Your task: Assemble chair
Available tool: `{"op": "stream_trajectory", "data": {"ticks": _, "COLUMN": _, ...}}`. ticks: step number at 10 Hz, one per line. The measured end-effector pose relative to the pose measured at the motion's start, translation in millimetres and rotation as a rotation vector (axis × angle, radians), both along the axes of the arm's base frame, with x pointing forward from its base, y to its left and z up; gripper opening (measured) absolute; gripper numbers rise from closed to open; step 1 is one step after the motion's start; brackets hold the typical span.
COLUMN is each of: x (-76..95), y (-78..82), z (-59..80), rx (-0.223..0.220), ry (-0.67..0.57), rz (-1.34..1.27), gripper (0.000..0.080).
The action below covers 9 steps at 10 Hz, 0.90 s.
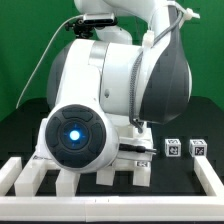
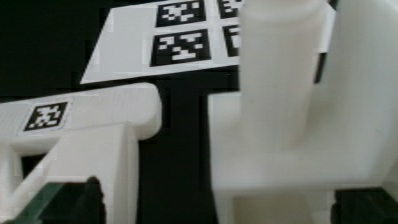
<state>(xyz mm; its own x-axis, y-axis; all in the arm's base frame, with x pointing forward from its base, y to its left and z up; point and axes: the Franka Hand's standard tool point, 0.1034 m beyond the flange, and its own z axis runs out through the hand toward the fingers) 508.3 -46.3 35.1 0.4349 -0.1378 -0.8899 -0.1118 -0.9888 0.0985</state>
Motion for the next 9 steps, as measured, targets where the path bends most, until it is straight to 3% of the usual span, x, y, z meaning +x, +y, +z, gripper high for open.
{"op": "stream_trajectory", "data": {"ticks": 6, "x": 5.3, "y": -3.4, "z": 3.0, "rx": 0.001, "ry": -0.015, "rz": -0.005, "gripper": 0.0649}}
{"op": "stream_trajectory", "data": {"ticks": 8, "x": 26.6, "y": -4.3, "z": 17.2, "rx": 0.000, "ry": -0.080, "rz": 0.002, "gripper": 0.0649}}
{"op": "stream_trajectory", "data": {"ticks": 9, "x": 52.0, "y": -4.1, "z": 26.2, "rx": -0.004, "ry": -0.193, "rz": 0.018, "gripper": 0.0649}}
